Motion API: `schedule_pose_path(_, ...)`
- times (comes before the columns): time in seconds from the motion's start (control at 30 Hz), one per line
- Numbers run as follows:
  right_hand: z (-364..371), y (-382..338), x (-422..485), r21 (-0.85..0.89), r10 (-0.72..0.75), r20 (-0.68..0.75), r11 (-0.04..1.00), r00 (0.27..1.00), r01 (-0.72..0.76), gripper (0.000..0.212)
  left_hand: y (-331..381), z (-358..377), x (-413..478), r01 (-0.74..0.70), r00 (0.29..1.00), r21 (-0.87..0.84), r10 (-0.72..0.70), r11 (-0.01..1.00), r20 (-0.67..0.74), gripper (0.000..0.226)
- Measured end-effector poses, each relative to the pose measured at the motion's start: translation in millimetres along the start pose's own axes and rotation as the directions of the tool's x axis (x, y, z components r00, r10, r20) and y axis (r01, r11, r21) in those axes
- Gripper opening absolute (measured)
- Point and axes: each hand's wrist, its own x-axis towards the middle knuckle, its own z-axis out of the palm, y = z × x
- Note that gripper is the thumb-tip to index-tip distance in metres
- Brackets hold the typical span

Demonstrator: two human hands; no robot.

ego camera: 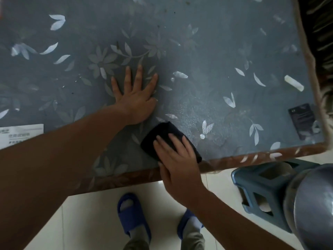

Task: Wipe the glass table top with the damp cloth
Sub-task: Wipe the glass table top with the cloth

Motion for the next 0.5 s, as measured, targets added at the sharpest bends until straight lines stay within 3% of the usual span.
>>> schedule_pose_path(0.1,-10,20,4,-0.18,-0.093,0.051,0.979,0.994,0.101,0.05,-1,-2,-1,0.003,1.0,-0.02,-0.003,1.0,-0.008,0.066)
schedule_pose_path(0.2,-25,48,11,-0.277,-0.03,0.021,0.96,0.999,0.035,0.053,0,-1,-2,-0.005,1.0,-0.025,0.005,1.0,-0.007,0.065)
schedule_pose_path(0.3,-24,49,23,-0.217,0.147,-0.116,0.961,0.982,-0.17,0.05,1,-1,-2,0.001,1.0,-0.059,-0.002,0.998,-0.029,0.064)
schedule_pose_path(0.4,-10,16,35,-0.02,0.335,-0.218,0.937,0.917,-0.347,0.048,-1,-3,-1,-0.005,1.0,-0.09,0.004,0.996,-0.008,0.063)
schedule_pose_path(0.43,-5,6,33,0.016,0.307,-0.192,0.951,0.932,-0.31,0.048,-1,-4,0,-0.005,1.0,-0.095,0.005,0.995,0.006,0.063)
schedule_pose_path(0.5,0,-3,24,-0.024,0.112,-0.101,0.993,0.989,-0.115,0.049,-2,-4,1,0.001,1.0,-0.102,0.0,0.995,0.012,0.062)
